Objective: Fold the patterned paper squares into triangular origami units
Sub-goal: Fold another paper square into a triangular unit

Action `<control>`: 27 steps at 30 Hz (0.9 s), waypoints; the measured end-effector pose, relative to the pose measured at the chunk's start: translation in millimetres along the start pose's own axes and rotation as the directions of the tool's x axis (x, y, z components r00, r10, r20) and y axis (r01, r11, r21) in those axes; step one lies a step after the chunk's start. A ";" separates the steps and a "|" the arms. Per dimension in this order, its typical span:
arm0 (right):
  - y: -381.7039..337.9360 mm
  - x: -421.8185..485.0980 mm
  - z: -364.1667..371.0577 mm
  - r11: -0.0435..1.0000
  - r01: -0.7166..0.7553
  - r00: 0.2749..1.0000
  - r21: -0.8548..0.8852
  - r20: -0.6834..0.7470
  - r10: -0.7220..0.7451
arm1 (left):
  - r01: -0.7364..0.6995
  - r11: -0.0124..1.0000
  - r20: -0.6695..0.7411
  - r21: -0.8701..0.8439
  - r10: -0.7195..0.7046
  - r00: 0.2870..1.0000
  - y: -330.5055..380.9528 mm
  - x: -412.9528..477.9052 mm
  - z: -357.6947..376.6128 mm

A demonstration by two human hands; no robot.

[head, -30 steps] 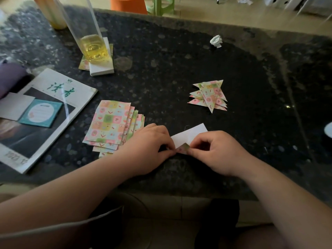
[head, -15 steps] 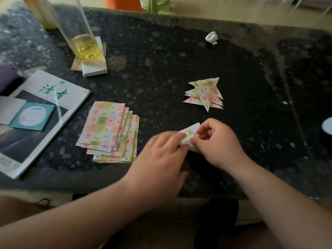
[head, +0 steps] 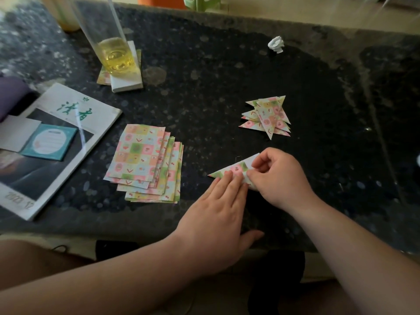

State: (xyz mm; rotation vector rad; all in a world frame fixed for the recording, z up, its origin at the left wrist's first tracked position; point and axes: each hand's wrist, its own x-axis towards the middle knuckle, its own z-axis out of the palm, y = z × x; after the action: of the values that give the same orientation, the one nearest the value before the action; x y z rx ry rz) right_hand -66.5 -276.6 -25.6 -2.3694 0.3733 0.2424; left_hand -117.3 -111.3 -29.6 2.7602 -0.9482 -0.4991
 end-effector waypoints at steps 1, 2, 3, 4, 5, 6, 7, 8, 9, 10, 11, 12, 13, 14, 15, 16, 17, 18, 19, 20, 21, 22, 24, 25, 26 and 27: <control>-0.1 -0.1 0.3 1.000 0.001 1.000 -0.008 0.003 -0.001 | -0.002 1.000 -0.002 -0.009 0.002 1.000 -1.4 0.9 0.7; 0.0 -0.1 0.6 1.000 0.004 1.000 -0.015 0.005 -0.004 | -0.003 1.000 -0.004 -0.019 0.003 1.000 -2.6 1.9 0.3; 0.2 0.1 0.8 1.000 0.009 1.000 -0.019 0.004 -0.009 | -0.004 1.000 -0.001 -0.024 0.004 1.000 -3.8 2.9 -0.3; 0.4 0.5 1.0 1.000 0.013 1.000 -0.019 0.003 -0.013 | -0.007 1.000 0.004 -0.024 0.007 1.000 -4.8 3.9 -0.7; 0.7 1.1 1.0 1.000 0.017 1.000 -0.018 0.001 -0.017 | -0.011 1.000 0.005 -0.021 0.011 1.000 -5.4 4.6 -1.1; 1.0 1.5 0.7 1.000 0.020 1.000 -0.017 0.002 -0.020 | -0.018 1.000 0.001 -0.019 0.018 1.000 -5.6 4.7 -1.7; 1.1 2.2 0.7 1.000 0.023 1.000 -0.018 0.004 -0.023 | -0.022 1.000 -0.004 -0.020 0.022 1.000 -5.8 4.7 -2.0; 1.4 2.4 0.5 0.999 0.026 1.000 -0.019 0.006 -0.025 | -0.024 0.999 -0.007 -0.021 0.024 1.000 -5.7 4.5 -2.2; 1.4 2.6 0.4 0.999 0.027 1.000 -0.020 0.008 -0.027 | -0.024 0.999 -0.011 -0.023 0.023 1.000 -5.6 4.3 -2.4; 1.4 2.6 0.3 0.999 0.029 1.000 -0.021 0.011 -0.029 | -0.022 0.999 -0.017 -0.024 0.021 1.000 -5.4 4.3 -2.3; 1.3 2.5 0.4 0.999 0.032 0.999 -0.022 0.012 -0.032 | -0.019 1.000 -0.022 -0.022 0.018 1.000 -5.5 4.4 -1.9; 1.5 2.4 0.2 0.999 0.033 0.999 -0.022 0.013 -0.033 | -0.016 1.000 -0.022 -0.020 0.016 1.000 -5.4 4.8 -1.8; 1.7 2.3 -0.2 0.999 0.034 0.999 -0.020 0.013 -0.033 | -0.014 1.000 -0.019 -0.017 0.014 1.000 -5.6 5.1 -1.4; 1.7 2.2 -0.5 0.999 0.032 0.999 -0.019 0.012 -0.032 | -0.013 1.000 -0.012 -0.017 0.013 1.000 -5.8 5.5 -1.0; 1.6 2.2 -0.7 0.999 0.027 1.000 -0.016 0.011 -0.027 | -0.012 1.000 -0.006 -0.014 0.011 1.000 -6.1 5.8 -0.1; 1.6 2.1 -0.9 1.000 0.023 1.000 -0.013 0.009 -0.023 | -0.012 1.000 -0.007 -0.009 0.012 1.000 -6.3 6.1 0.5; 1.3 2.3 -0.5 1.000 0.019 1.000 -0.011 0.004 -0.019 | -0.014 1.000 -0.014 -0.001 0.014 1.000 -6.6 6.5 1.4; 1.2 2.3 -0.2 1.000 0.017 1.000 -0.010 -0.003 -0.017 | -0.016 1.000 -0.021 0.006 0.016 1.000 -6.5 6.7 1.8; 1.0 2.4 0.3 1.000 0.013 1.000 -0.009 -0.012 -0.014 | -0.016 1.000 -0.021 0.007 0.016 1.000 -6.5 7.1 1.7; 0.9 2.5 0.7 1.000 0.008 1.000 -0.008 -0.018 -0.009 | -0.016 1.000 -0.015 0.004 0.016 1.000 -6.1 7.2 1.5; 0.7 2.5 1.0 1.000 0.003 1.000 -0.008 -0.023 -0.004 | -0.014 1.000 -0.007 0.000 0.014 1.000 -5.8 7.3 0.7; 0.3 2.4 1.2 1.000 0.000 1.000 -0.009 -0.024 0.000 | -0.013 1.000 0.001 -0.001 0.013 1.000 -5.5 7.3 -0.1; -0.4 2.5 1.7 1.000 -0.003 1.000 -0.012 -0.027 0.003 | -0.011 1.000 0.003 0.004 0.011 1.000 -5.2 7.2 -1.0; -0.7 2.6 2.0 1.000 -0.004 1.000 -0.014 -0.030 0.004 | -0.010 1.000 -0.001 0.006 0.010 1.000 -5.2 7.0 -1.3; -0.9 2.6 2.3 1.000 -0.005 0.999 -0.014 -0.033 0.005 | -0.007 1.000 -0.003 0.005 0.007 1.000 -5.0 6.9 -1.7; -1.3 2.7 2.6 1.000 -0.005 0.999 -0.014 -0.035 0.005 | -0.004 1.000 -0.001 0.003 0.004 1.000 -5.0 6.8 -1.6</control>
State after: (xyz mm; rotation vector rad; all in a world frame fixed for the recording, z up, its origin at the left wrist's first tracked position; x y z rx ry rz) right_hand -63.7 -274.5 -27.4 -2.3897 0.3953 0.2064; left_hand -108.9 -111.6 -31.2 2.7608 -0.9551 -0.4957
